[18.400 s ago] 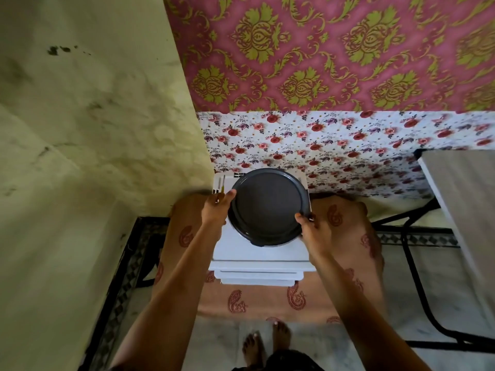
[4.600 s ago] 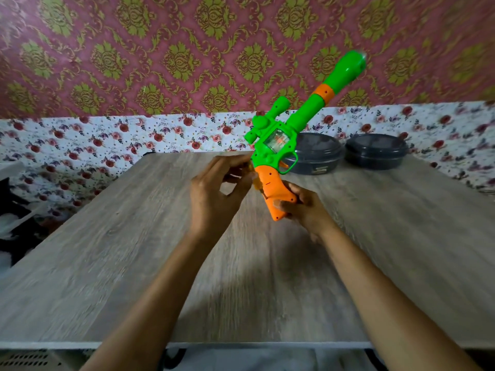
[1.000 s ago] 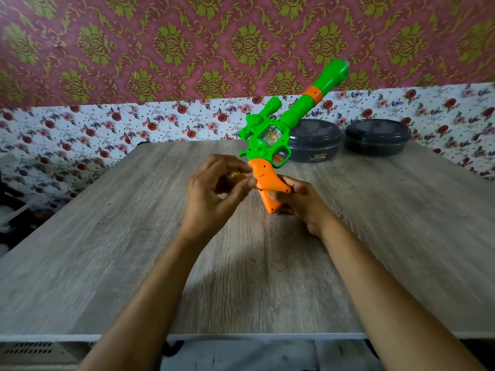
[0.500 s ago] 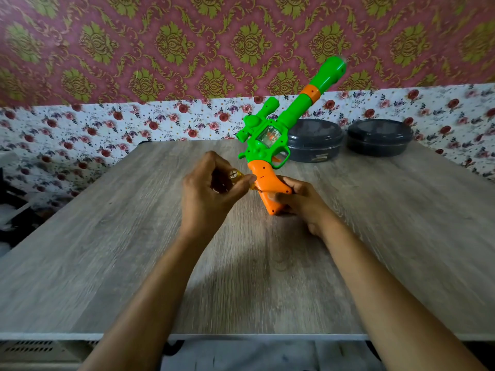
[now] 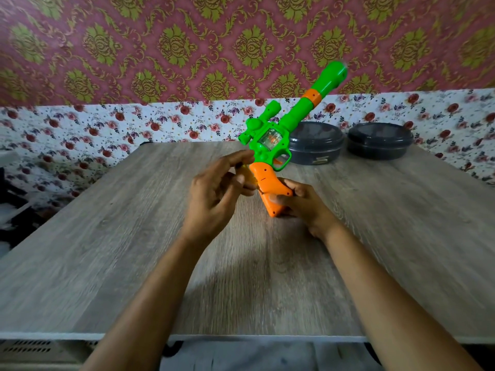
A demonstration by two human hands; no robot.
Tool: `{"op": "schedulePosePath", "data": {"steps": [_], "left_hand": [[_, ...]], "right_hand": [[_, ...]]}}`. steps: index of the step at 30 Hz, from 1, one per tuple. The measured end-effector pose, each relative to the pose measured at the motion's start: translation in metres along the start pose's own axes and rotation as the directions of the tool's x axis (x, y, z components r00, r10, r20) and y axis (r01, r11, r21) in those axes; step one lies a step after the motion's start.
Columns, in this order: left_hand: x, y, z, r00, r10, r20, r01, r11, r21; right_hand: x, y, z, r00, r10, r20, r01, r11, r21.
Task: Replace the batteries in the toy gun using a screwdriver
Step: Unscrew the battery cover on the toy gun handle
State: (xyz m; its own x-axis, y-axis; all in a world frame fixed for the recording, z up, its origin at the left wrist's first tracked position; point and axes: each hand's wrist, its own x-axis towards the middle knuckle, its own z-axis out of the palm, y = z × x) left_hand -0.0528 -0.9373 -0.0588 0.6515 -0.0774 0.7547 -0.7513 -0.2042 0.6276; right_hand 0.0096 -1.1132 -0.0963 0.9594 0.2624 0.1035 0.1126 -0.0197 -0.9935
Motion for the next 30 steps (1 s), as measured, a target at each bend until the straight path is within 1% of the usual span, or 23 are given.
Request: {"op": "schedulePosePath", "data": {"steps": [2,5,7,9,12,14,17,19,21,23,25,30], "left_hand": [[0.0016,0.001,0.0003,1.0,-0.007,-0.015,0.007,1.0,0.015],[0.0024,0.002,-0.002,0.992,-0.07,-0.1,0.073,0.997,0.026],[0.0023,0.0015,-0.0042,0.987,-0.061,-0.147,0.073,0.995,0.074],[0.0019,0.001,-0.0042,0.985,-0.07,-0.156,0.083,0.993,0.079],[0.0024,-0.0002,-0.0032,0.979,-0.136,-0.152,0.145,0.988,0.052],[0.0028,-0.0013,-0.0028,0.981,-0.12,-0.152,0.131,0.989,0.062],[0.0045,-0.0004,-0.0026,0.987,-0.083,-0.139,0.089,0.996,0.032],[0.0032,0.0024,-0.0018,0.992,-0.084,-0.099,0.083,0.996,-0.018],[0.0013,0.0036,-0.0019,0.996,-0.088,-0.031,0.086,0.994,-0.063],[0.0011,0.0026,-0.0022,0.997,-0.077,0.008,0.078,0.994,-0.081],[0.0022,0.0006,-0.0021,0.998,-0.056,-0.01,0.055,0.998,-0.035],[0.0024,-0.0031,-0.0033,0.987,-0.002,-0.163,0.026,0.989,0.145]], "right_hand": [[0.0,0.0003,-0.0006,1.0,-0.001,0.001,0.001,1.0,-0.001],[-0.0001,0.0013,-0.0004,1.0,-0.003,0.006,0.003,1.0,0.002],[-0.0001,0.0014,0.0003,1.0,-0.004,0.005,0.004,1.0,0.003],[0.0,0.0012,0.0011,1.0,-0.007,0.004,0.007,1.0,0.009],[0.0004,0.0009,0.0011,1.0,-0.007,0.004,0.007,1.0,0.011],[0.0014,0.0014,0.0014,1.0,0.004,0.001,-0.004,1.0,0.007],[0.0028,0.0035,0.0015,1.0,0.017,-0.016,-0.016,1.0,0.02],[0.0027,0.0037,0.0006,1.0,0.009,-0.006,-0.009,1.0,0.01],[0.0018,0.0025,0.0003,1.0,0.002,0.012,-0.002,1.0,0.0],[0.001,0.002,-0.0002,1.0,-0.005,0.014,0.004,1.0,0.006],[0.0001,0.002,0.0002,1.0,-0.012,0.019,0.012,1.0,0.012],[-0.0001,0.0012,0.0008,1.0,-0.008,0.014,0.008,1.0,0.004]]}}
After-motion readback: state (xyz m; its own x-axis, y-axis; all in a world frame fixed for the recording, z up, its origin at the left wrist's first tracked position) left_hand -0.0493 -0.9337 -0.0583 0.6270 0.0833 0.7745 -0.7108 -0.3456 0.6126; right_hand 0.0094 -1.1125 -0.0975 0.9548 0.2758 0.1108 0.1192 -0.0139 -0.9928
